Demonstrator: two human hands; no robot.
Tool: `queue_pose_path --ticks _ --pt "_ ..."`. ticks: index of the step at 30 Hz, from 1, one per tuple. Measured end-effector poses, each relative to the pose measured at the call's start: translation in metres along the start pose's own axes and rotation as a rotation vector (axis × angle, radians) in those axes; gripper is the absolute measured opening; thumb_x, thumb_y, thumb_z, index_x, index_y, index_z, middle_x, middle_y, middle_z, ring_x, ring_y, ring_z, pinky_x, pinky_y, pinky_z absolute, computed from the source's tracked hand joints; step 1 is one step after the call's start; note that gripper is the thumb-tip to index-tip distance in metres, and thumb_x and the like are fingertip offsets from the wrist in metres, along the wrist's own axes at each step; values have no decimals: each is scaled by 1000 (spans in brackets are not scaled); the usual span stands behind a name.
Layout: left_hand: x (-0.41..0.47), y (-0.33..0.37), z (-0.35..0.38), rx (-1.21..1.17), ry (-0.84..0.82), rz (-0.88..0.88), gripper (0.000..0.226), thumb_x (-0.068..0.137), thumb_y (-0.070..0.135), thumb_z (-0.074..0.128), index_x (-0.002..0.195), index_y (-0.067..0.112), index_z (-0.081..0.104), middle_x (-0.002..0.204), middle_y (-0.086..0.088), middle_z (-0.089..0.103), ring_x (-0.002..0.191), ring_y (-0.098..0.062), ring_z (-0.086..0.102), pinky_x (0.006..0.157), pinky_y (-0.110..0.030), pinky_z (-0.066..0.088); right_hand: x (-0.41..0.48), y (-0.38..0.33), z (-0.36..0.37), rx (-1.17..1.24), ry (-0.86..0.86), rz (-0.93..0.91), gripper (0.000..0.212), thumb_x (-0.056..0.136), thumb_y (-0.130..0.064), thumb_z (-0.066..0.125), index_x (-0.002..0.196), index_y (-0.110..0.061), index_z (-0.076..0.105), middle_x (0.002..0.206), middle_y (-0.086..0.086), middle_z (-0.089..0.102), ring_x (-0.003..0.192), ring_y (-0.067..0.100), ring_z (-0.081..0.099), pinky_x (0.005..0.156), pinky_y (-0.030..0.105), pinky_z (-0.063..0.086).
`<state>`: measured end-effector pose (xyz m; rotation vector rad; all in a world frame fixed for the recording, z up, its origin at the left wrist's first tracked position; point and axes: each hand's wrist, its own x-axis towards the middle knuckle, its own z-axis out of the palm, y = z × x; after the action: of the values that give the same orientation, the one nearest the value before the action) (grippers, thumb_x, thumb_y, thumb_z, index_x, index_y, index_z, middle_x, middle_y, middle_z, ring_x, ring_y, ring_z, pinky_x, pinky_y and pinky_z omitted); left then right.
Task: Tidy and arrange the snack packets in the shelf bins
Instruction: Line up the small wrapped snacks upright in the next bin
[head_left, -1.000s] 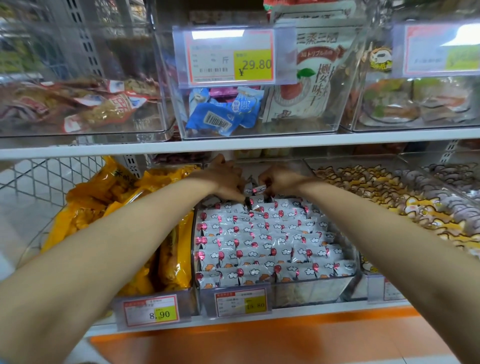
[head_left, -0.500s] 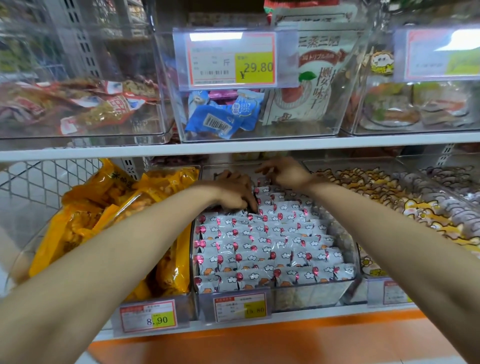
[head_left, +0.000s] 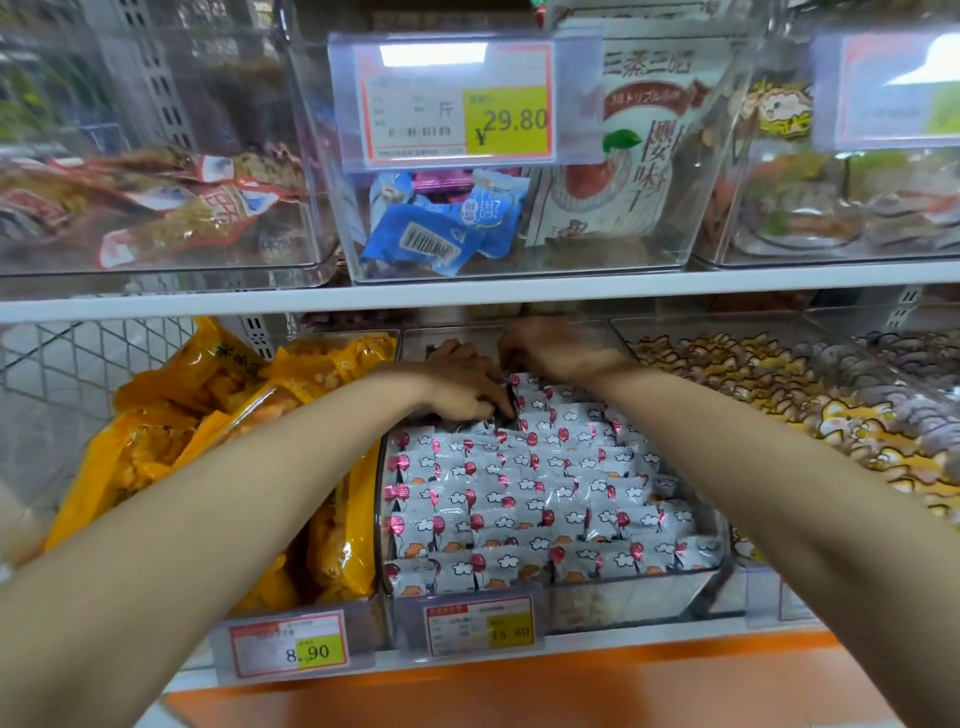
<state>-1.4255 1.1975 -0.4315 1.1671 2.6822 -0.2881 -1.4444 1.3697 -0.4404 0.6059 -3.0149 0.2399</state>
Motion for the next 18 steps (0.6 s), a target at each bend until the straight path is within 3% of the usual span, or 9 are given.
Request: queue_pose_path --ticks 2,4,7,9,12,15,18 --pt "0 0 1 8 2 -7 36 98 35 34 125 53 48 147 7 33 134 -22 19 112 -39 8 0 -1 0 -14 30 13 14 90 -19 52 95 -19 65 99 5 64 87 23 61 72 34 50" --pt "1 -2 3 1 3 -8 36 97 36 34 124 55 48 144 8 36 132 -23 20 112 -41 10 0 2 1 -46 100 -6 23 85 -8 57 106 -15 65 107 7 63 93 24 61 72 27 46" --pt "2 -4 4 -3 10 -6 35 97 37 34 122 57 47 140 8 39 127 -23 24 111 -42 13 -2 2 -5 -58 173 -14 20 82 -3 60 97 -14 69 117 1 61 106 20 57 76 21 35" --pt "2 -4 4 -10 10 -3 35 97 37 33 122 58 47 137 8 41 126 -22 24 110 -41 13 -1 0 -9 33 226 26 15 86 -5 60 93 -13 71 111 -1 65 106 17 57 78 18 33" --pt "1 -4 4 -11 11 3 35 98 36 33 123 56 47 138 8 41 127 -21 24 108 -39 12 -1 0 -16 244 314 138 13 89 -10 61 98 -13 70 100 -3 67 95 9 60 81 17 41" --pt "1 -3 3 -8 17 14 35 98 35 33 125 54 47 136 7 41 126 -21 25 108 -38 12 -7 1 -21 448 300 191 13 92 -6 56 95 -16 64 84 -6 62 66 -7 59 68 12 49" --pt "0 -3 3 -21 22 15 36 98 34 33 124 54 48 134 7 42 125 -21 26 110 -39 14 -11 2 -22 623 304 212 19 94 -6 54 81 -19 58 79 -3 62 63 8 63 70 30 55"
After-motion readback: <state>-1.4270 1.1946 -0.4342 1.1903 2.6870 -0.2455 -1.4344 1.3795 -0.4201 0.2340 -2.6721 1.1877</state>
